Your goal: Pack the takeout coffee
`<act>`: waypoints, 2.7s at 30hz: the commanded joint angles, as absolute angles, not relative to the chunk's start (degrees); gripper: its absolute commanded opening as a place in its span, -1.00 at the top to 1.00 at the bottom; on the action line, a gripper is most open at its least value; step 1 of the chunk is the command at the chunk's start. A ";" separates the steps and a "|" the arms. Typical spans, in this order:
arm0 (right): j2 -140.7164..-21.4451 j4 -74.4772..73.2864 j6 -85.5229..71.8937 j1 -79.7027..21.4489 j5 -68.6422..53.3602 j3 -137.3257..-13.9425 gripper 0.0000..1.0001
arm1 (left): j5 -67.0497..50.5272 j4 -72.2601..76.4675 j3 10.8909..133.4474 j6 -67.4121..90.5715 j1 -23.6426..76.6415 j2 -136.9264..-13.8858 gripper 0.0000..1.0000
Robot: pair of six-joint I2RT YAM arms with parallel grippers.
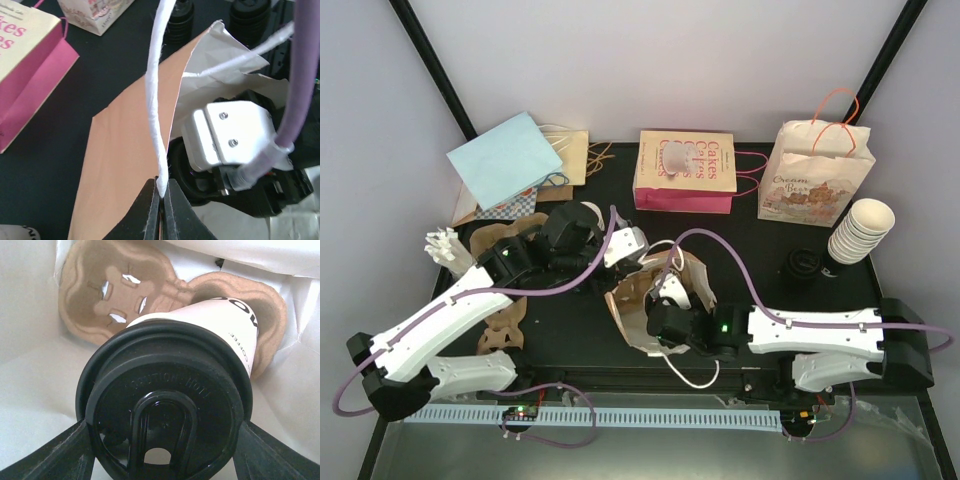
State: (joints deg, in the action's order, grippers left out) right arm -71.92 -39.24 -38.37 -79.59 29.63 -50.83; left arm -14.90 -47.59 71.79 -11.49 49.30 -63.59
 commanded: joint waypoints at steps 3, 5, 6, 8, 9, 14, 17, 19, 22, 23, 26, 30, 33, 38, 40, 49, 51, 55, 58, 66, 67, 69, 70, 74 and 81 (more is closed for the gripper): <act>-69.79 -37.14 -44.97 -82.59 36.08 -47.30 -0.18 | -18.80 -39.77 67.99 -8.22 52.64 -59.38 0.97; -69.91 -37.79 -47.23 -83.76 38.32 -46.76 -0.28 | -18.57 -39.51 66.88 -7.21 53.56 -58.63 0.97; -69.88 -38.50 -48.95 -84.18 39.39 -46.57 -0.32 | -18.55 -39.42 66.40 -6.69 53.94 -58.48 0.97; -69.39 -40.24 -53.23 -84.46 40.85 -45.74 -0.45 | -18.54 -39.00 65.60 -5.09 54.65 -58.04 0.97; -68.97 -40.88 -55.33 -84.46 41.28 -45.15 -0.53 | -18.71 -38.68 65.19 -4.35 55.04 -57.86 0.97; -64.88 -39.79 -61.05 -84.38 40.67 -41.67 -0.85 | -18.98 -37.16 63.76 -2.42 57.26 -57.35 0.97; -64.36 -41.05 -64.49 -84.34 40.56 -41.22 -0.93 | -18.89 -36.87 63.35 -1.83 58.05 -57.56 0.97; -64.72 -42.23 -66.86 -84.33 40.62 -41.29 -0.98 | -18.83 -36.60 63.20 -1.43 58.46 -57.74 0.97; -64.87 -43.50 -71.30 -84.29 40.88 -40.39 -1.00 | -18.95 -36.13 63.19 -0.53 59.15 -58.07 0.97; -64.55 -42.93 -71.95 -84.33 40.67 -39.69 -1.00 | -18.94 -35.85 63.13 -0.26 59.49 -58.18 0.97; -62.96 -40.41 -72.07 -83.97 39.48 -37.99 -1.00 | -18.77 -35.26 62.79 0.24 60.25 -58.27 0.97; -60.86 -40.17 -72.51 -82.67 38.30 -37.54 -1.00 | -18.33 -34.96 62.08 0.82 60.72 -58.21 0.97; -59.56 -40.15 -72.38 -81.32 37.03 -37.43 -1.00 | -18.20 -34.83 61.88 0.96 60.90 -58.13 0.97; -58.80 -40.90 -72.27 -79.74 36.14 -38.41 -1.00 | -18.07 -34.64 62.09 0.97 61.00 -58.20 0.97; -59.03 -41.31 -72.21 -79.20 35.83 -39.01 -1.00 | -18.10 -34.59 62.14 0.97 61.08 -58.31 0.97; -60.93 -41.96 -72.32 -76.25 33.48 -40.91 -1.00 | -18.76 -34.63 61.79 1.03 61.56 -58.20 0.97; -61.24 -41.92 -72.72 -75.73 33.28 -41.03 -1.00 | -18.92 -34.59 61.58 1.05 61.61 -58.13 0.97; -62.14 -41.38 -72.62 -75.41 33.35 -41.40 -1.00 | -19.16 -34.19 60.97 1.28 61.79 -57.98 0.97; -63.62 -42.58 -72.31 -75.29 33.78 -42.72 -1.00 | -19.07 -34.01 60.82 1.49 61.87 -57.77 0.97; -70.14 -50.04 -71.42 -75.36 34.30 -47.82 -1.00 | -18.45 -33.95 60.90 1.34 61.93 -57.74 0.97; -70.23 -50.40 -71.57 -75.36 34.40 -47.87 -1.00 | -18.38 -33.98 60.91 1.32 61.96 -57.72 0.97; -69.58 -50.13 -71.59 -75.37 34.50 -47.42 -1.00 | -18.21 -34.01 60.91 1.23 61.96 -57.63 0.97; -68.91 -49.85 -71.61 -75.36 34.57 -47.05 -0.98 | -18.12 -34.03 60.86 1.23 61.89 -57.58 0.97; -66.11 -47.75 -70.81 -75.35 34.40 -45.25 -0.74 | -17.68 -34.31 60.91 1.06 61.95 -57.65 0.97; -63.99 -46.90 -70.07 -75.35 34.05 -44.44 -0.51 | -17.49 -34.24 61.17 1.05 61.96 -57.96 0.97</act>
State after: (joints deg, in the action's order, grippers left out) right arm -65.25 -44.75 -67.90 -76.12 32.77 -45.36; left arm -15.27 -32.69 60.47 0.93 61.04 -59.18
